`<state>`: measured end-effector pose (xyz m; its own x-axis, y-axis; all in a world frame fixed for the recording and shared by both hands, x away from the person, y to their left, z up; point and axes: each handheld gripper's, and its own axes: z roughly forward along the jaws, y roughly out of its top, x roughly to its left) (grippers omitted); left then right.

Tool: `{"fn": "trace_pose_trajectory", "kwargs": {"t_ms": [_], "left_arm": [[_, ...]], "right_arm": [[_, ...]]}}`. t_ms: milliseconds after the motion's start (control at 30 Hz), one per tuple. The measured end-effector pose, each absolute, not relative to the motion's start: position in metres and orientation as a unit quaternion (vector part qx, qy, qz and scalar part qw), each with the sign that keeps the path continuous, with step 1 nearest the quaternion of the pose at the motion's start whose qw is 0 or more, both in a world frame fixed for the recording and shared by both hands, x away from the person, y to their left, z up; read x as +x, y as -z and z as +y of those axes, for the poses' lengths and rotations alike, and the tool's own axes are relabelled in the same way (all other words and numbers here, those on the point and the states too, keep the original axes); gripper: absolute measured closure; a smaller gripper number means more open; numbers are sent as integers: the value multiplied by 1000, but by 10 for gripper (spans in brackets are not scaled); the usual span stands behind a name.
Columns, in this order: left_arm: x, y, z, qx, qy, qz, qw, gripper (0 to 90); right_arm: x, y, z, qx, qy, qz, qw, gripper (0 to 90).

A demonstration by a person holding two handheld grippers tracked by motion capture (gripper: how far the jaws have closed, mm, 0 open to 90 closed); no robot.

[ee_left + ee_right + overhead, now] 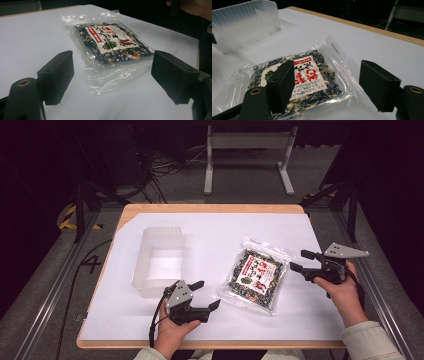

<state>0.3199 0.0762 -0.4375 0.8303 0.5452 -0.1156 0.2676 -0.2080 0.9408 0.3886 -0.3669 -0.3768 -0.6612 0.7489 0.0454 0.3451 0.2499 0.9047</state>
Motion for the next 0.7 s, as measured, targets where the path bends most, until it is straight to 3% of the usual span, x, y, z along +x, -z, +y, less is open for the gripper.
{"fn": "trace_pose_trajectory", "kwargs": {"t_ms": [700], "left_arm": [[318,439,70,781,-111,253,560,215]], "right_arm": [[441,390,-370,412,-481,751,186,270]]}}
